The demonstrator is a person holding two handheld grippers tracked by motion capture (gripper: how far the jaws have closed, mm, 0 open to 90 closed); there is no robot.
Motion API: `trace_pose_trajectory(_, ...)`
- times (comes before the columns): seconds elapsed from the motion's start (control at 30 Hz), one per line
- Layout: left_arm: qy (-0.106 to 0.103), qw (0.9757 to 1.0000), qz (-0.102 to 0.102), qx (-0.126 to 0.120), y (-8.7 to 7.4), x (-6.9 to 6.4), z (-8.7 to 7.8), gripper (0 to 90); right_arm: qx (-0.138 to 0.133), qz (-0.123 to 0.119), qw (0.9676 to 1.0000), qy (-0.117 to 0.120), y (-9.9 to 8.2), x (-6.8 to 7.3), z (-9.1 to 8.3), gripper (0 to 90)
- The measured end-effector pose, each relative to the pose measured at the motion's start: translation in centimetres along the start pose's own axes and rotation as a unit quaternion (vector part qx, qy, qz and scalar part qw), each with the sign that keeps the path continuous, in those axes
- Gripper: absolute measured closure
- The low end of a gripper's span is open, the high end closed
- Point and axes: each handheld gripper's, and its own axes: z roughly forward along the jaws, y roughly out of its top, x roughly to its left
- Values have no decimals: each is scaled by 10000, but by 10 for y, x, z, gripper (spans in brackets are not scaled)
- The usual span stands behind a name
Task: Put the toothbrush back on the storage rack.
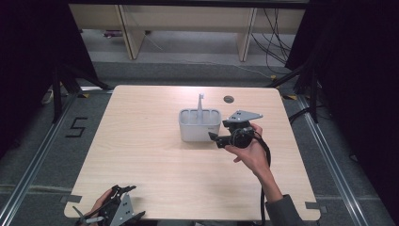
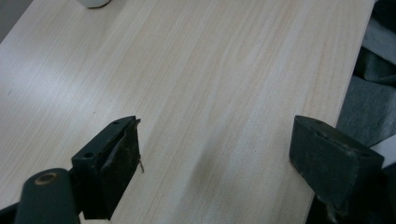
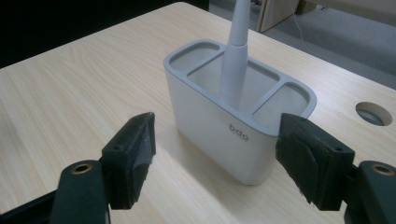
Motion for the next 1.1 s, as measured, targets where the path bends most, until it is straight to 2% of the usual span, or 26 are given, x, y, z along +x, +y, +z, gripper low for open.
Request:
trace_pose_trajectory(0.03,24,10000,-2,-10,0,0,0,158,36,-43,10000,-19,0,0,-1,282)
trace_pose_trajectory(0.1,29,10000,-1,-12,0,0,0,158,60,72,10000,-9,-2,3,-1,274)
trace_pose_trajectory(0.13,43,10000,6,-6,0,0,0,158,78,-14,10000,16,-2,2,-2,270)
trace_pose_trajectory(0.17,40,10000,12,-19,0,0,0,158,93,57,9999,5,-3,4,-3,263)
trace_pose_trajectory(0.27,37,10000,-2,-44,0,0,0,159,53,-14,10000,16,-6,4,-3,254)
trace_pose_trajectory(0.3,37,10000,-2,-44,0,0,0,159,62,99,9999,62,-8,5,-4,252)
trace_pose_trajectory(0.33,35,10000,-3,-45,0,0,0,159,60,-78,9999,17,-9,4,-4,250)
trace_pose_trajectory(0.37,48,10000,7,-2,0,0,0,159,98,72,9999,32,-10,6,-5,249)
trace_pose_trajectory(0.43,48,10000,4,-19,0,0,0,159,102,10,9999,77,-12,5,-5,245)
trace_pose_trajectory(0.47,52,10000,2,-12,0,0,0,159,97,136,9998,56,-14,7,-5,244)
trace_pose_trajectory(0.5,55,10000,7,-10,0,0,0,159,140,33,9999,62,-15,6,-5,244)
trace_pose_trajectory(0.57,120,9999,5,-26,0,-1,0,159,143,64,9999,24,-17,7,-6,243)
trace_pose_trajectory(0.7,47,10000,1,-11,0,0,0,159,186,-3,9998,24,-20,7,-7,243)
trace_pose_trajectory(0.73,22,10000,-29,-39,0,-1,0,159,214,110,9997,32,-22,10,-8,243)
trace_pose_trajectory(0.77,22,10000,-29,-39,0,-1,0,159,214,110,9997,32,-22,10,-8,243)
trace_pose_trajectory(0.9,25,10000,17,-6,0,0,-1,159,253,-34,9997,68,-28,10,-7,242)
trace_pose_trajectory(0.93,146,9999,-10,-49,0,-1,1,158,273,51,9996,61,-30,12,-7,242)
trace_pose_trajectory(0.97,38,10000,1,-18,0,0,0,158,281,-20,9996,90,-31,11,-7,242)
trace_pose_trajectory(1.1,26,10000,-2,-5,0,0,0,159,344,12,9994,100,-35,14,-8,241)
